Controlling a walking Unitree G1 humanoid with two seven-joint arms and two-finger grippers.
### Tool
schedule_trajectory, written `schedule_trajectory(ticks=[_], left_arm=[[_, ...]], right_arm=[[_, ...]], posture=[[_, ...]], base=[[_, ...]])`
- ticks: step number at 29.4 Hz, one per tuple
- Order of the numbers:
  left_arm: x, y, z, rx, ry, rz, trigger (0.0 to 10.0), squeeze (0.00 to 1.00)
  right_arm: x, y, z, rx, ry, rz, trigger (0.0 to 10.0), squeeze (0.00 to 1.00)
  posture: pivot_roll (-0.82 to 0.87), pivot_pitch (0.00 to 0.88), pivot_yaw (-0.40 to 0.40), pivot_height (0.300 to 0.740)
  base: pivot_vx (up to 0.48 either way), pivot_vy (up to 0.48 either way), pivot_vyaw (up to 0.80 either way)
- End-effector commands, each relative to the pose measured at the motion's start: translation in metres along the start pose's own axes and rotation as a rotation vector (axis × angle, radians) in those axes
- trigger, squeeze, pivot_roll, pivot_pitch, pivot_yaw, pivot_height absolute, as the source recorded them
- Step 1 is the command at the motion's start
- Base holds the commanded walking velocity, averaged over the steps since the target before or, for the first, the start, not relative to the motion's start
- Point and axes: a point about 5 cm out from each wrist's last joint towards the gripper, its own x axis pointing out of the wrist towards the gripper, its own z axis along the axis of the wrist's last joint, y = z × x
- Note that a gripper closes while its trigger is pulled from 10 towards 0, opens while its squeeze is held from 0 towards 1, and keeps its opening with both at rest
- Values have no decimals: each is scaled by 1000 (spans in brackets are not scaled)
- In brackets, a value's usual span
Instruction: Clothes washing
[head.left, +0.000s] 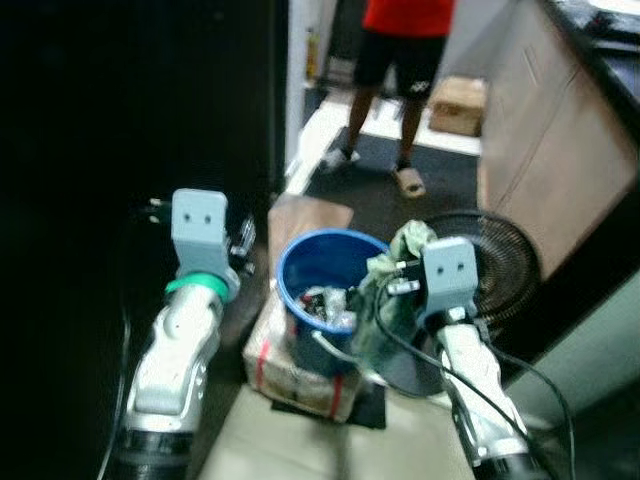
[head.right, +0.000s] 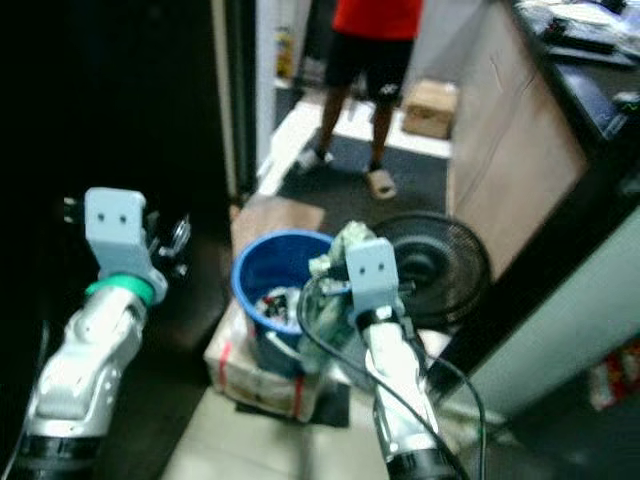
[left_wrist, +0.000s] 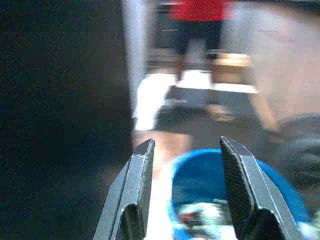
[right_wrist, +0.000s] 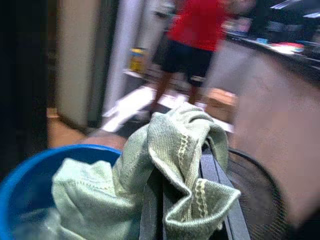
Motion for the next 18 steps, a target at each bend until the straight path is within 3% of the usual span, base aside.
schedule_trajectory(ticks=[1, 18], left_arm=[[0, -1, -1, -5, 5, -8, 10000, 0], [0, 0, 5, -9, -14, -16, 10000, 0]], right_arm=[[-3, -2, -4, 11, 15, -15, 10000, 0], [-1, 0, 0, 47, -1, -12, 10000, 0]], posture=[[78, 47, 1, 740], [88, 52, 6, 740]], base=[[0, 0, -800], [0, 0, -800]])
